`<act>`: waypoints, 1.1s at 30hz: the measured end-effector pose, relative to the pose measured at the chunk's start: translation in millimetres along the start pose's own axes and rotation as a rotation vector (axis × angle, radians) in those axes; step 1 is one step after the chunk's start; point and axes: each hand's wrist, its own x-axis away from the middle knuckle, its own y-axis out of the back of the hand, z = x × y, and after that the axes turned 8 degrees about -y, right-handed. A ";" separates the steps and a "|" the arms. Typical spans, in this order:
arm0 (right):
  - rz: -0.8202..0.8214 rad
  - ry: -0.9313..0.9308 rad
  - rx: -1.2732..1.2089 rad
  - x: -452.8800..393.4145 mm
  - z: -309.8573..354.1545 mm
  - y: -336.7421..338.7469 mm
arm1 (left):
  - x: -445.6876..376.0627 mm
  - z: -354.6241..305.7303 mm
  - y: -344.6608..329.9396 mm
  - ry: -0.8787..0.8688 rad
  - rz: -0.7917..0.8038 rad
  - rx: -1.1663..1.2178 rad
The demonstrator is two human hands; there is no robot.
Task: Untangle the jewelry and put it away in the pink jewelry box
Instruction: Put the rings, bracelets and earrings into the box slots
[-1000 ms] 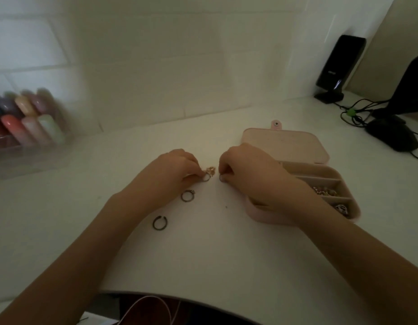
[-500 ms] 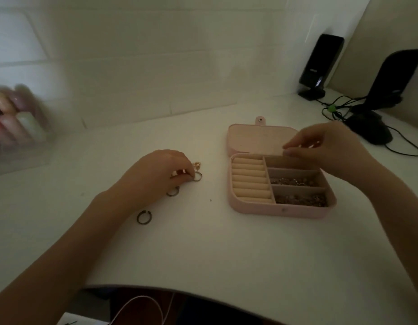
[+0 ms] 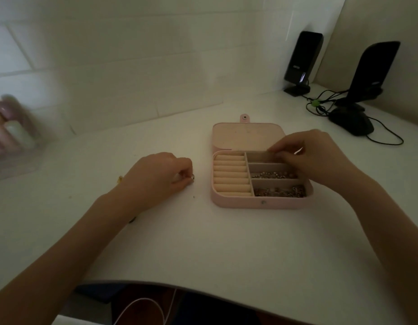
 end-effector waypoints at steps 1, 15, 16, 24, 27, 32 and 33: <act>-0.016 0.004 -0.024 0.9 -0.3 1.4 | 0.2 -2.8 0.0 -0.044 -0.031 -0.028; -0.025 0.058 -0.259 10.0 20.3 -8.9 | -21.7 -28.8 11.7 0.260 -0.413 0.623; -0.016 0.068 -0.352 12.6 25.7 -9.7 | -26.9 -38.3 15.4 0.310 -0.426 0.796; 0.138 -0.032 -0.795 24.8 44.1 -14.2 | -49.3 -81.8 10.6 0.399 -0.332 1.276; 0.126 -0.087 -0.801 20.9 38.8 -8.5 | -47.8 -76.5 10.1 0.408 -0.342 1.208; -0.046 -0.094 -0.335 10.6 17.6 0.1 | -13.1 -27.8 23.4 0.376 -0.343 0.731; -0.066 -0.083 -0.267 9.8 15.4 -1.7 | -1.3 -17.0 27.2 0.363 -0.332 0.618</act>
